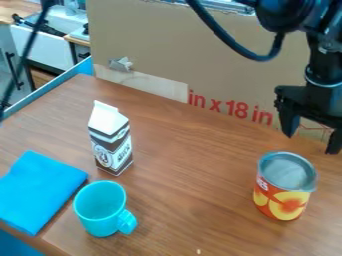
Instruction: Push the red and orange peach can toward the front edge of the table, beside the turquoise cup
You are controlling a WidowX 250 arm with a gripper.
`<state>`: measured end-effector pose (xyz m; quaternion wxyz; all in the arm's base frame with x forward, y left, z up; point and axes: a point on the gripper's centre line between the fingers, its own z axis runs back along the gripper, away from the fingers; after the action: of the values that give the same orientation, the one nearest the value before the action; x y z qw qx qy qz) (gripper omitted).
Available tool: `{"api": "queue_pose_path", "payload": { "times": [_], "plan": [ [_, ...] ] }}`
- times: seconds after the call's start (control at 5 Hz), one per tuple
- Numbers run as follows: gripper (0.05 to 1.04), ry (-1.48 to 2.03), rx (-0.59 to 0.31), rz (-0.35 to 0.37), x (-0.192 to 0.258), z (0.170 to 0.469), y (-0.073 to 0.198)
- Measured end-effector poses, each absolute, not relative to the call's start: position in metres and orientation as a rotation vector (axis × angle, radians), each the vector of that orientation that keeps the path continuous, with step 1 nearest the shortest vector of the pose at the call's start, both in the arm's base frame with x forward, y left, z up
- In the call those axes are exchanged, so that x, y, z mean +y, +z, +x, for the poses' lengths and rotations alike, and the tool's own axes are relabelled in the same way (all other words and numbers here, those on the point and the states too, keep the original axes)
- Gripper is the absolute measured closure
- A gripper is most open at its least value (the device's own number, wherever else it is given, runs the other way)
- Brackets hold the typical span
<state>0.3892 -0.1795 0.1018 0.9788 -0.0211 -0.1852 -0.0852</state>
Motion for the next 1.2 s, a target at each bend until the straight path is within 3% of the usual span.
{"api": "queue_pose_path", "payload": {
  "times": [0.6,1.0,1.2],
  "plan": [
    [0.075,-0.075,-0.372,0.013,-0.167,0.404,0.077],
    [0.076,-0.035,-0.252,0.031,-0.153,0.367,0.03],
    [0.077,-0.014,-0.247,0.031,-0.159,0.344,0.03]
  ]
}}
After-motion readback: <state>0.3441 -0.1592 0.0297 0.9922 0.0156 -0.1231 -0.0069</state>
